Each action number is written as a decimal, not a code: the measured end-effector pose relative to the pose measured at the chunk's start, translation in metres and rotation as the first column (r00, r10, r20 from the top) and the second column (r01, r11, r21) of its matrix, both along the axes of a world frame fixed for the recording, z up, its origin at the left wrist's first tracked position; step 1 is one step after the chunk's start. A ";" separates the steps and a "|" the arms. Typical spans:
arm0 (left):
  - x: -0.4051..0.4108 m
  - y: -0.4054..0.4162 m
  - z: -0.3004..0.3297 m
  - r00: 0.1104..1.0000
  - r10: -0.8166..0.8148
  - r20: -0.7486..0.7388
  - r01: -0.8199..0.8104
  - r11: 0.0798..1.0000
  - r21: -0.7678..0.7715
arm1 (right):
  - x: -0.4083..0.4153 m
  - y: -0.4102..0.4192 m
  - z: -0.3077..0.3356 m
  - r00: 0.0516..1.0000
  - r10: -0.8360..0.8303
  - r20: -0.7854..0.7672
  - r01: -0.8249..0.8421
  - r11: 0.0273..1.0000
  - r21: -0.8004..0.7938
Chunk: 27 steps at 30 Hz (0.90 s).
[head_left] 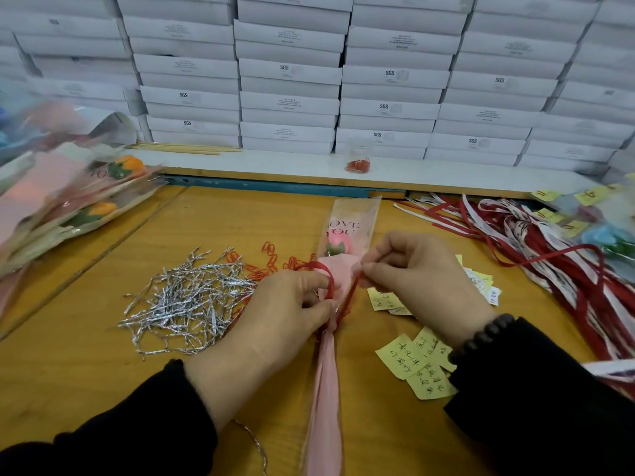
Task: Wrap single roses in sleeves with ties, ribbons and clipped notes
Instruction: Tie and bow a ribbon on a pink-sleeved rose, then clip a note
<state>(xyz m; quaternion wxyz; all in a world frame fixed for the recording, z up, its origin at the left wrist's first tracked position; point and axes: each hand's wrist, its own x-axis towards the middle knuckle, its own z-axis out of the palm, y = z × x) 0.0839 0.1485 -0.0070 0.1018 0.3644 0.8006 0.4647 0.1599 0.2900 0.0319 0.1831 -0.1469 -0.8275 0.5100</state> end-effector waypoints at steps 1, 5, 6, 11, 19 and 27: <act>0.000 0.000 0.000 1.000 0.003 -0.001 -0.003 1.000 0.006 | -0.001 -0.003 -0.002 0.998 0.017 -0.058 -0.026 0.987 -0.158; -0.001 -0.001 0.000 0.999 -0.004 -0.050 0.005 1.000 0.015 | -0.004 -0.008 -0.007 0.977 0.020 -0.214 -0.137 0.826 -0.548; -0.001 0.000 0.000 0.998 -0.002 -0.060 0.002 1.000 0.010 | -0.004 -0.007 -0.008 0.975 0.020 -0.223 -0.146 0.810 -0.567; 0.000 0.000 0.002 0.998 -0.015 -0.065 0.015 1.000 -0.014 | -0.002 -0.005 -0.014 0.993 0.121 -0.007 -0.118 0.946 -0.302; 0.004 -0.001 0.005 0.997 -0.027 -0.066 0.026 0.999 -0.019 | -0.003 -0.018 -0.021 0.979 0.201 -0.026 -0.199 0.924 -0.327; 0.000 -0.004 0.012 0.997 -0.074 0.016 0.075 0.997 -0.030 | -0.004 -0.014 -0.025 0.978 0.197 -0.067 -0.208 0.913 -0.350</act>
